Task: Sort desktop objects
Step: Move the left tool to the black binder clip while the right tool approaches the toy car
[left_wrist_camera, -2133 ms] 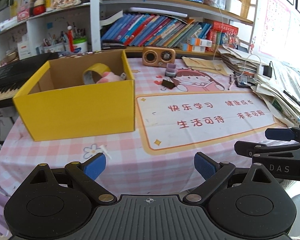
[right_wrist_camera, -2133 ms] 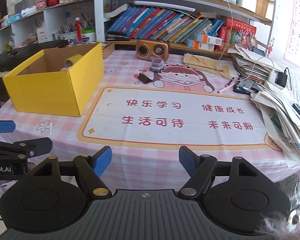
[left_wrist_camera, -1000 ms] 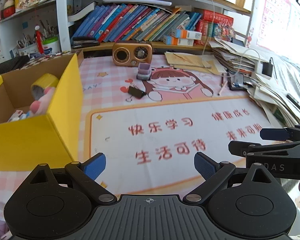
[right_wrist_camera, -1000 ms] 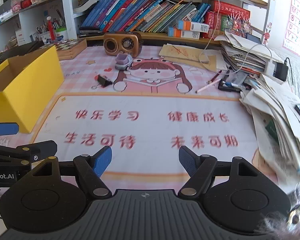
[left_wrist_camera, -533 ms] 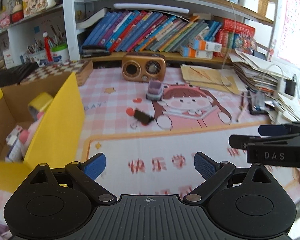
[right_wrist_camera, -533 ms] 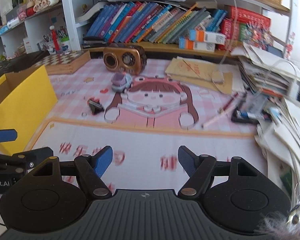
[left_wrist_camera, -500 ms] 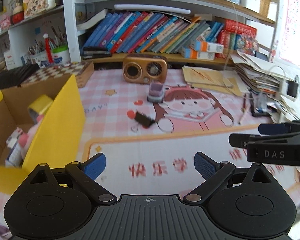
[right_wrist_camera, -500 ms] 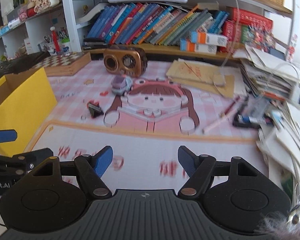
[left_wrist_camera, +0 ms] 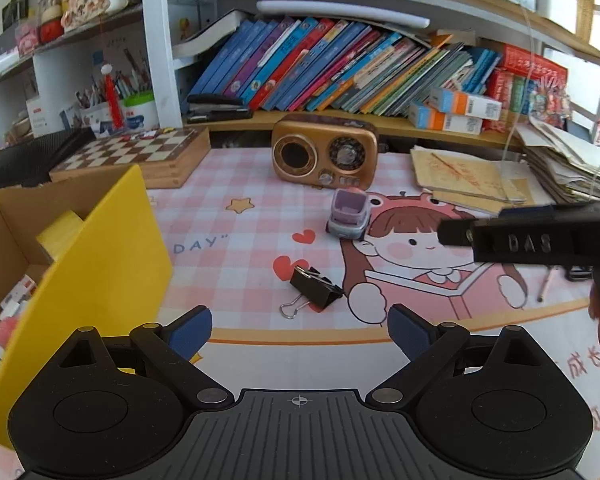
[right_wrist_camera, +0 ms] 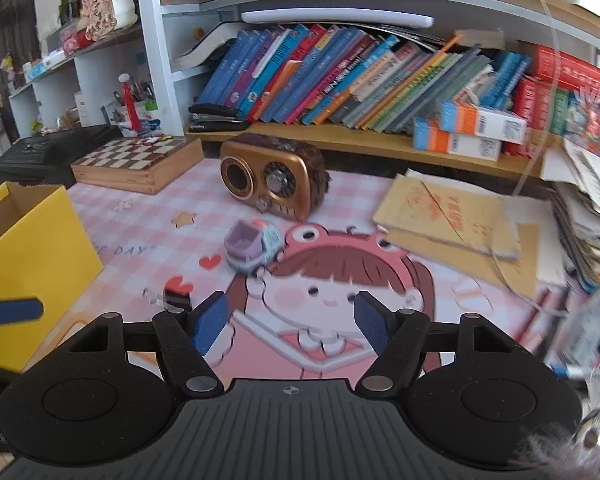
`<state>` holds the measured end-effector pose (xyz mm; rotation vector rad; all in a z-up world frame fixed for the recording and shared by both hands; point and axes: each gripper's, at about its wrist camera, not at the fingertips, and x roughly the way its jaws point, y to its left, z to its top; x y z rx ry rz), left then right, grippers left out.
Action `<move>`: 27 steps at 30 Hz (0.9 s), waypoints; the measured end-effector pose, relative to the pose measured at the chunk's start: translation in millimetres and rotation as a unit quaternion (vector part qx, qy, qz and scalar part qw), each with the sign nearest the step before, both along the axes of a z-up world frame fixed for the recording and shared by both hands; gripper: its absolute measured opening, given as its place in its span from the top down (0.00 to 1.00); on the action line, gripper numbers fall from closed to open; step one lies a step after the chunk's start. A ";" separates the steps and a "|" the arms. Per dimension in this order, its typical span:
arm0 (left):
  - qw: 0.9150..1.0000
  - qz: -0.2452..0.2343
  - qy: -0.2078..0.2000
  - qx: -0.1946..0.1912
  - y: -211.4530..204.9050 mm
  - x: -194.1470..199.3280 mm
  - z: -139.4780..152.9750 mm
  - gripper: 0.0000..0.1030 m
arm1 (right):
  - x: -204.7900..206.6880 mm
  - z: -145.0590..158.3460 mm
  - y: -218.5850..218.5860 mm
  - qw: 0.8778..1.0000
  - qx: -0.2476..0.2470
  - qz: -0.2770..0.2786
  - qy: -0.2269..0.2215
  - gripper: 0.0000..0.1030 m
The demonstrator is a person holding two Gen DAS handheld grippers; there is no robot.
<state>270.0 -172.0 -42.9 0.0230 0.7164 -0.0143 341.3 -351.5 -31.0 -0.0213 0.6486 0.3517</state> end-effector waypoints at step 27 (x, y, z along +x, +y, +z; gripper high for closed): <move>1.000 -0.001 0.029 -0.003 -7.8 76.0 -50.7 0.42 | 79.1 -31.6 34.1 0.996 -0.028 0.085 0.027 0.34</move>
